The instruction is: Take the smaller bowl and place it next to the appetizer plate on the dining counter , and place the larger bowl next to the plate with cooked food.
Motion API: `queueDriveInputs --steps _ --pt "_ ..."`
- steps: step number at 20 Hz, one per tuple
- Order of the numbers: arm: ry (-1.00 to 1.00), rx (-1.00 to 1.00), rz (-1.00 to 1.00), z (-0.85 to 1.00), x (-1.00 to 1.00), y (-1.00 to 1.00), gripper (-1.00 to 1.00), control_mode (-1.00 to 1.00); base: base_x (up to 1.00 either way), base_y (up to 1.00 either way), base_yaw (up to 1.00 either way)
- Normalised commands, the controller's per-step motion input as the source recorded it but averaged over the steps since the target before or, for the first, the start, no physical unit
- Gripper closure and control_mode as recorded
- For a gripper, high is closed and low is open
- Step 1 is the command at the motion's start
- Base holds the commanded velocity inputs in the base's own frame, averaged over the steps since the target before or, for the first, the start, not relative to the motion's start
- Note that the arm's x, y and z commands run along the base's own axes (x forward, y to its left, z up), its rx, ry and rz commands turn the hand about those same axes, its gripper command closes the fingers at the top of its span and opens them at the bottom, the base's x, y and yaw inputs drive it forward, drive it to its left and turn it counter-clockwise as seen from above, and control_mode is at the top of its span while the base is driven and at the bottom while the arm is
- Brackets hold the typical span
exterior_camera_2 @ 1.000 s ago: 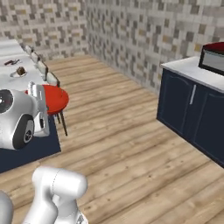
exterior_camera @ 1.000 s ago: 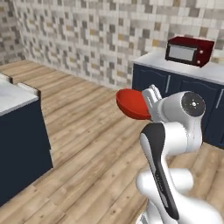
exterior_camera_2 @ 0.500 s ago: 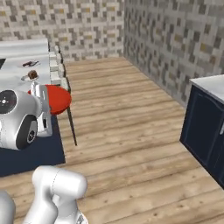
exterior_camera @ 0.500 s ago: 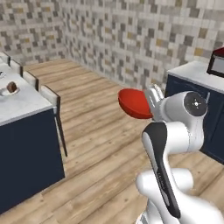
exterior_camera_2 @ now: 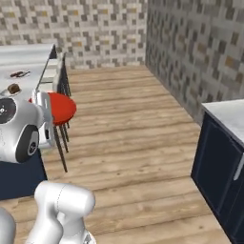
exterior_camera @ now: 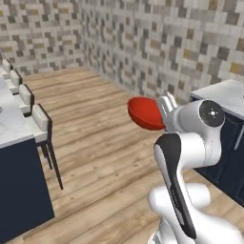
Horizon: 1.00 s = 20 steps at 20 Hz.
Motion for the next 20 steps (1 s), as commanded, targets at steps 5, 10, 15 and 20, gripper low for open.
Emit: queueDriveInputs --steps 5,10,15,20 --pt "0.0 0.0 0.0 0.0 0.0 0.0 1.0 1.0 1.0 -0.35 0.35" --pt "0.0 0.0 0.0 0.0 0.0 0.0 1.0 1.0 1.0 -0.3 0.41" --pt "0.0 0.0 0.0 0.0 0.0 0.0 1.0 1.0 1.0 -0.46 0.4" --pt "0.0 0.0 0.0 0.0 0.0 0.0 1.0 1.0 1.0 -0.6 0.38"
